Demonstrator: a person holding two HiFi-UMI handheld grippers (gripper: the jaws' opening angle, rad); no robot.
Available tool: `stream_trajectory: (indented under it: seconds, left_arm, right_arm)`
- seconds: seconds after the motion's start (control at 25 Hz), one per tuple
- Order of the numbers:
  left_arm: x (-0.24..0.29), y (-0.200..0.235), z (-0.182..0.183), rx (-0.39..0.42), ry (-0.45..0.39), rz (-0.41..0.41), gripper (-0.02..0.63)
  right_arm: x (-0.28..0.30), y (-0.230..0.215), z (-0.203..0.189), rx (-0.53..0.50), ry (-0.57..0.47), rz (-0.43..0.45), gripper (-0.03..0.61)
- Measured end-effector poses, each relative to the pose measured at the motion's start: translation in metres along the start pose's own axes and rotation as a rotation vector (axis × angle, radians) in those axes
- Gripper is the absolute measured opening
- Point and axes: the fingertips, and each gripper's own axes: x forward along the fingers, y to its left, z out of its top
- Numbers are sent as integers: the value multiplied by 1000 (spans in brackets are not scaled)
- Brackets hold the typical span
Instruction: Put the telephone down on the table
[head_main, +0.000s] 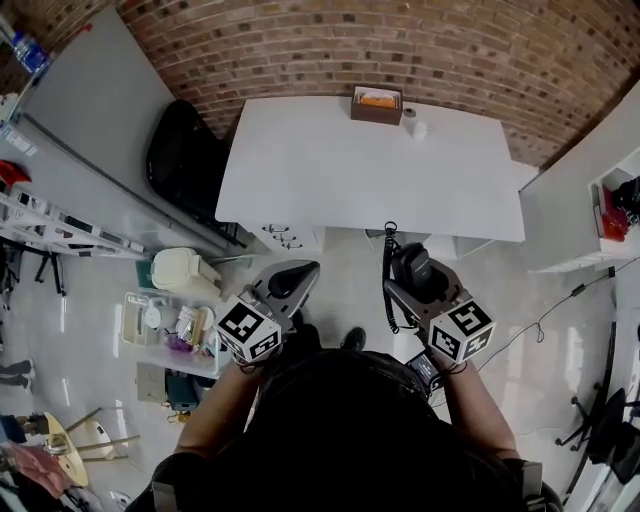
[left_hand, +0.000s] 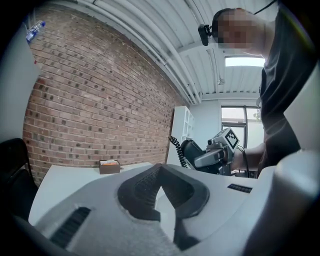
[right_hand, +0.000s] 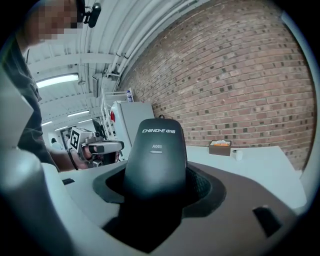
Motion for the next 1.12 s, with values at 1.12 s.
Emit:
stream_trajectory:
  seconds: [1.12]
  left_arm:
    - [116,172,44,54,19,-357,8]
  right_arm:
    - [120,-98,84,122,-74,-323,281]
